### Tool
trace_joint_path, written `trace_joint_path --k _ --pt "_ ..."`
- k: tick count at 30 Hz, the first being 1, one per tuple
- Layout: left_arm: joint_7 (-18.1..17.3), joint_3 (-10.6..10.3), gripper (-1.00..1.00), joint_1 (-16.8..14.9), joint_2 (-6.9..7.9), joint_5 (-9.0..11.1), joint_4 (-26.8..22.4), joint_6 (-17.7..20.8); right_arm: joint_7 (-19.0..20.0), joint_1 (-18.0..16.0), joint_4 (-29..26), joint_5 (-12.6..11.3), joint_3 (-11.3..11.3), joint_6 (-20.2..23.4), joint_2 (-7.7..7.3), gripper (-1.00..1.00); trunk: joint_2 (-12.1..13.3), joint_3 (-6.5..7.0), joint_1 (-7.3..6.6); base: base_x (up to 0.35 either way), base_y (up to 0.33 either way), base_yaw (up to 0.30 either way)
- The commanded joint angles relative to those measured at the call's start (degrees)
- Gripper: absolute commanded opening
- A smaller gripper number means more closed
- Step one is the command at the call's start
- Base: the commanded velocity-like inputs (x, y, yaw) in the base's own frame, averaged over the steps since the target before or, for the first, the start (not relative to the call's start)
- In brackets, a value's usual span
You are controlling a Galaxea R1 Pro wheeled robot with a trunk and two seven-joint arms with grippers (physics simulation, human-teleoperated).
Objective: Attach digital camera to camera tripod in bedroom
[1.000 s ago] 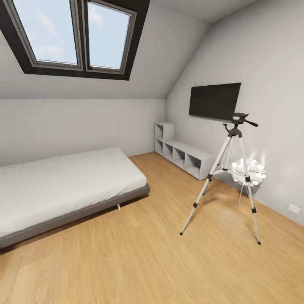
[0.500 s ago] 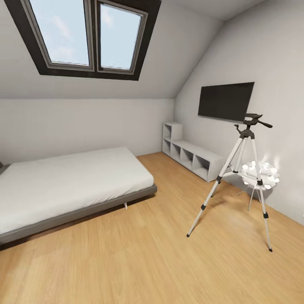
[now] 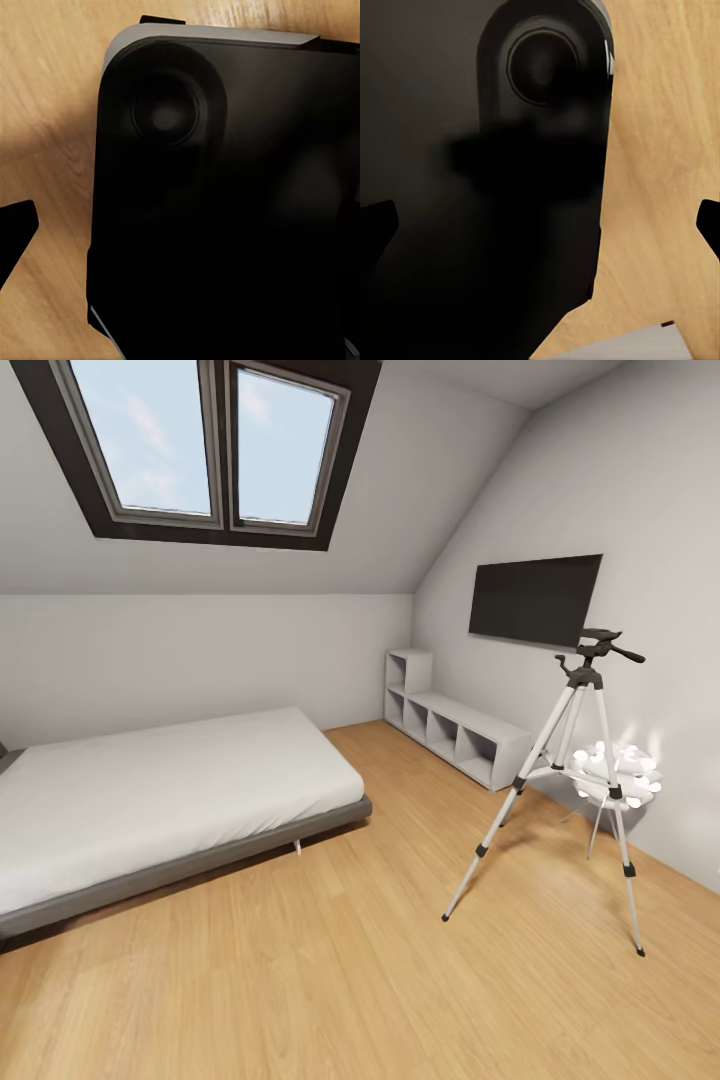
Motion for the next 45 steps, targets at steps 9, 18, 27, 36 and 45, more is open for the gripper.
trace_joint_path --k 9,18,27,36,45 --pt "0.0 0.0 1.00 0.0 -0.01 0.6 -0.1 0.0 0.0 0.0 0.0 0.1 0.1 -0.2 0.04 1.00 0.0 -0.03 0.00 0.000 -0.180 0.000" --pt "0.0 0.0 1.00 0.0 0.02 0.7 -0.1 0.0 -0.1 0.0 0.0 0.0 0.0 -0.2 0.32 1.00 0.0 -0.03 0.00 0.000 -0.245 0.009" --pt "0.0 0.0 1.00 0.0 0.07 0.8 -0.1 0.0 0.0 0.0 0.0 0.1 0.0 -0.2 0.16 1.00 0.0 -0.03 0.00 0.000 -0.040 0.207" --pt "0.0 0.0 1.00 0.0 0.07 0.8 -0.1 0.0 0.0 0.0 0.0 0.1 0.0 -0.2 0.15 1.00 0.0 -0.03 0.00 0.000 -0.003 0.221" --pt "0.0 0.0 1.00 0.0 0.08 0.8 -0.1 0.0 0.0 0.0 0.0 0.1 0.0 -0.2 0.14 1.00 0.0 -0.03 0.00 0.000 0.000 0.057"
